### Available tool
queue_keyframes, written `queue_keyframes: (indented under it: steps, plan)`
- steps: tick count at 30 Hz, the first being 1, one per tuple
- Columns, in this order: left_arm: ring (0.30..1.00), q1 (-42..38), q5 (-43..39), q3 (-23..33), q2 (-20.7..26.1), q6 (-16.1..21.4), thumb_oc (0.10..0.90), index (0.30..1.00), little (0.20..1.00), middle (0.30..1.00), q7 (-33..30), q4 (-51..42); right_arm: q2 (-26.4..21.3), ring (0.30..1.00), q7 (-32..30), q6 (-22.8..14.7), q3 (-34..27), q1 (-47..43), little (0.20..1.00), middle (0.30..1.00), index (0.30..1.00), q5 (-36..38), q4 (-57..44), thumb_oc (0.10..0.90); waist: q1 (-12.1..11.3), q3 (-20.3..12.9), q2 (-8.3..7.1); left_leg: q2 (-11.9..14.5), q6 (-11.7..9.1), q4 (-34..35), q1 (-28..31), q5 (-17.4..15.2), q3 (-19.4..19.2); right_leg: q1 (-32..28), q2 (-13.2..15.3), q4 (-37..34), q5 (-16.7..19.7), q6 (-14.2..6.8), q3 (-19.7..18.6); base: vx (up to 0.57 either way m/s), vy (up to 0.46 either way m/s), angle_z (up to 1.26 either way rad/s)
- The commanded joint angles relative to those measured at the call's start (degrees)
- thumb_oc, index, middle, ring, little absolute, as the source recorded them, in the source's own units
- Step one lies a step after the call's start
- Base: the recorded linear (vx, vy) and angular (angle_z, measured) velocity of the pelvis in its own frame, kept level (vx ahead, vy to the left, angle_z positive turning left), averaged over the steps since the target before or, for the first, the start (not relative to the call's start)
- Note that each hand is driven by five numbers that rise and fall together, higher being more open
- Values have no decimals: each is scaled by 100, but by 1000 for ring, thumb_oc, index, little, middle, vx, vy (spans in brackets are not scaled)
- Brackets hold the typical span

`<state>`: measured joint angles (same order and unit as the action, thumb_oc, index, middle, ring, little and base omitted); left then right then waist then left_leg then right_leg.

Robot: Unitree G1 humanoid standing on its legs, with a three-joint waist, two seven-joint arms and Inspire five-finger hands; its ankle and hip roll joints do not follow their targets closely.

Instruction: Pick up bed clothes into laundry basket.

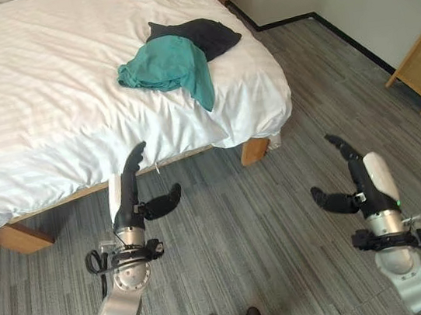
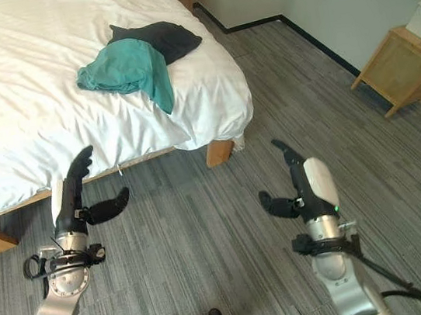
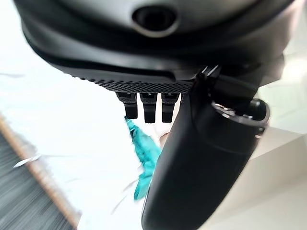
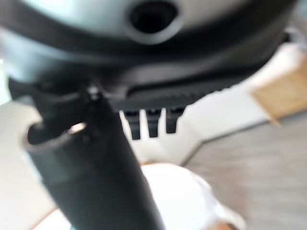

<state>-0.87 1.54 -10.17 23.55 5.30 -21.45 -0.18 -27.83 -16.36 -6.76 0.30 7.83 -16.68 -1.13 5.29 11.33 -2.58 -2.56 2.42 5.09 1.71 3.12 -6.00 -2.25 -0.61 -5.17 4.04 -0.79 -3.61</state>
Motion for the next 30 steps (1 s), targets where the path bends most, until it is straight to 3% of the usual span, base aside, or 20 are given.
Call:
queue_keyframes:
  steps: [1,8,11,12,13,15,17,19,21,24,27,28,29,30]
  plan:
    - [900,-80,-103,-165,-142,368,800,900,900,900,202,162,-27,900,-251,-235,-168,-157,900,900,900,74,-23,800,-32,-582,44,234,-371,-9,38,-534,378,4,90,438,-863,-505,-388,11,1,-6]
    - [900,79,-41,-247,-65,272,800,900,900,900,468,368,-197,900,-216,-95,76,-337,900,900,900,-207,124,800,-23,-414,58,270,-327,-9,13,-562,189,170,49,582,-892,-535,-559,27,18,-21]
    - [900,39,-98,-202,-42,276,800,900,900,900,427,344,-223,900,-259,-80,94,-367,900,900,900,-280,122,800,-45,-306,56,296,-289,-10,-5,-587,149,361,43,988,-1019,-580,-505,-22,-4,-3]
    - [900,10,-114,-154,-15,265,800,900,900,900,410,320,-248,900,-246,-55,137,-420,900,900,900,-373,99,800,-80,-162,84,332,-257,-20,23,-631,99,625,78,1643,-998,-763,-319,-22,-7,-10]
    - [900,4,-114,-150,-16,264,800,900,900,900,410,321,-249,900,-246,-54,138,-429,900,900,900,-375,101,800,-81,-158,78,325,-255,-22,17,-631,95,667,80,1715,-1032,-768,-324,2,-3,-21]
    - [900,-24,-46,-177,-44,216,800,900,900,900,361,382,-267,900,-221,-37,179,-473,900,900,900,-416,94,800,45,74,180,402,-235,-28,267,-716,144,1252,11,2832,-726,-1035,-388,138,18,-26]
    - [900,-34,-23,-169,-54,217,800,900,900,900,372,385,-258,900,-207,-30,152,-455,900,900,900,-397,85,800,103,121,221,440,-265,-24,375,-777,196,1419,-8,2992,-821,-979,-413,167,-5,1]
    - [900,-41,-25,-162,-78,239,800,900,900,900,373,387,-261,900,-191,-20,109,-441,900,900,900,-347,98,800,243,181,219,418,-342,-9,600,-978,233,1628,74,2265,-940,-796,-245,358,-114,12]
    - [900,-10,-31,-155,-91,246,800,900,900,900,383,389,-273,900,-177,-18,117,-423,900,900,900,-339,145,800,306,177,213,397,-366,-9,714,-1103,274,1663,77,1745,-828,-769,-141,320,-112,-3]
    - [900,50,-40,-90,-108,252,800,900,900,900,380,447,-323,900,-141,49,167,-367,900,900,900,-366,257,800,484,242,220,421,-464,-9,1053,-1418,443,2068,50,472,-301,-859,203,362,-161,15]
    - [900,48,29,-104,-135,283,800,900,900,900,406,522,-357,900,-101,73,124,-190,900,900,900,-394,293,800,670,246,272,527,-597,-9,1351,-1707,612,2413,24,180,-83,-944,271,429,-295,62]
    - [900,49,31,-128,-159,335,800,900,900,900,434,537,-360,900,-91,44,99,-68,900,900,900,-386,285,800,720,201,275,554,-636,-9,1420,-1795,690,2361,54,153,-58,-915,104,291,-226,101]
    - [900,90,65,-163,-185,333,800,900,900,900,458,558,-367,900,-57,30,55,62,900,900,900,-367,313,800,799,140,302,648,-687,-9,1535,-1799,754,2247,45,189,84,-884,-54,510,-403,101]
    - [900,140,46,-230,-241,361,800,900,900,900,502,567,-426,900,-23,-18,59,100,900,900,900,-333,414,800,870,124,424,914,-818,-473,1510,-1358,703,2120,5,339,161,-786,-169,456,-451,65]
